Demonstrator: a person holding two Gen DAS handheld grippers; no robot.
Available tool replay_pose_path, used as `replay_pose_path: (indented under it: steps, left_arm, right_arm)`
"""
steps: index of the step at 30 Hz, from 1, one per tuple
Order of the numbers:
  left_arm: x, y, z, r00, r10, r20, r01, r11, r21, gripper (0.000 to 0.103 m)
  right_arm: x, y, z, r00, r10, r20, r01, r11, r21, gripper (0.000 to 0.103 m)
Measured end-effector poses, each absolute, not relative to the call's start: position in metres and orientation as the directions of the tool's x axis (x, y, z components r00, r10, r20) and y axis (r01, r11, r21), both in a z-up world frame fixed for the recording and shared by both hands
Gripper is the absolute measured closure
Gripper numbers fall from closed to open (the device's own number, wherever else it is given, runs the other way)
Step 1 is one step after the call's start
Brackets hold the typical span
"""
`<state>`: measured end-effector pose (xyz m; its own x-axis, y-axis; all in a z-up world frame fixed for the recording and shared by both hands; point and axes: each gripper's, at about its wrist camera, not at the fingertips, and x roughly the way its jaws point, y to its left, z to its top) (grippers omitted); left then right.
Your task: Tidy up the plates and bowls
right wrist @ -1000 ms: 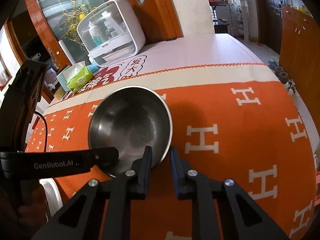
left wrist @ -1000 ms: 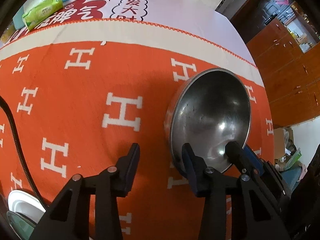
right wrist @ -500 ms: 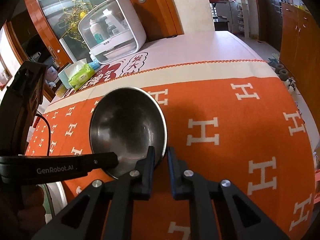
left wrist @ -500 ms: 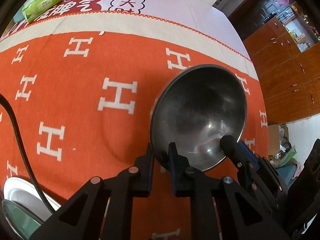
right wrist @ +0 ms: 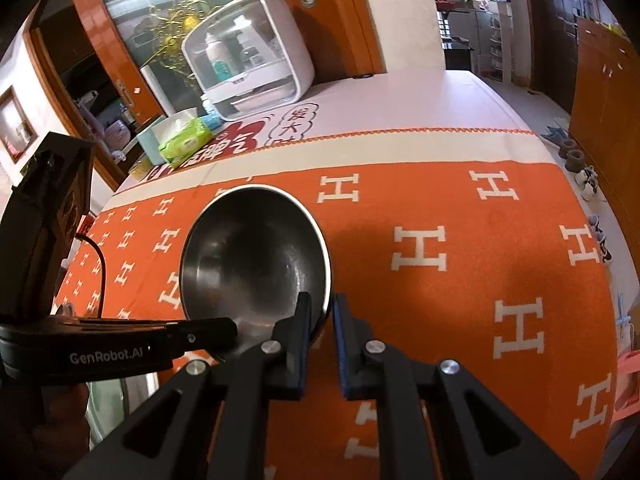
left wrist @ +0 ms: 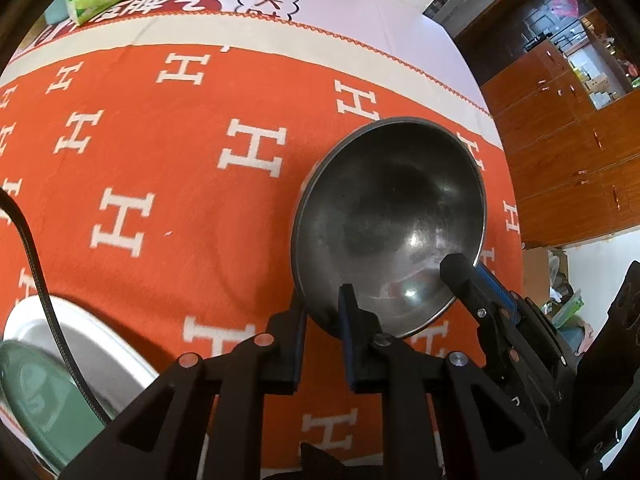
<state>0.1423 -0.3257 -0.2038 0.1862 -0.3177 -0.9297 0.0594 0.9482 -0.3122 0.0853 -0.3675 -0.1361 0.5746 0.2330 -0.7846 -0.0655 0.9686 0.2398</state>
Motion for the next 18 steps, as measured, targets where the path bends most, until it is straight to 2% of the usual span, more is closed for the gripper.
replay_pose_path:
  steps: [18]
  left_arm:
    - [0.074,-0.289,-0.157,0.272,-0.339,-0.900,0.100,0.941,-0.324,0.089]
  right_arm:
    - [0.033,-0.336,-0.095,0.594,0.323,-0.737,-0.217,0.946,0.240,0.092]
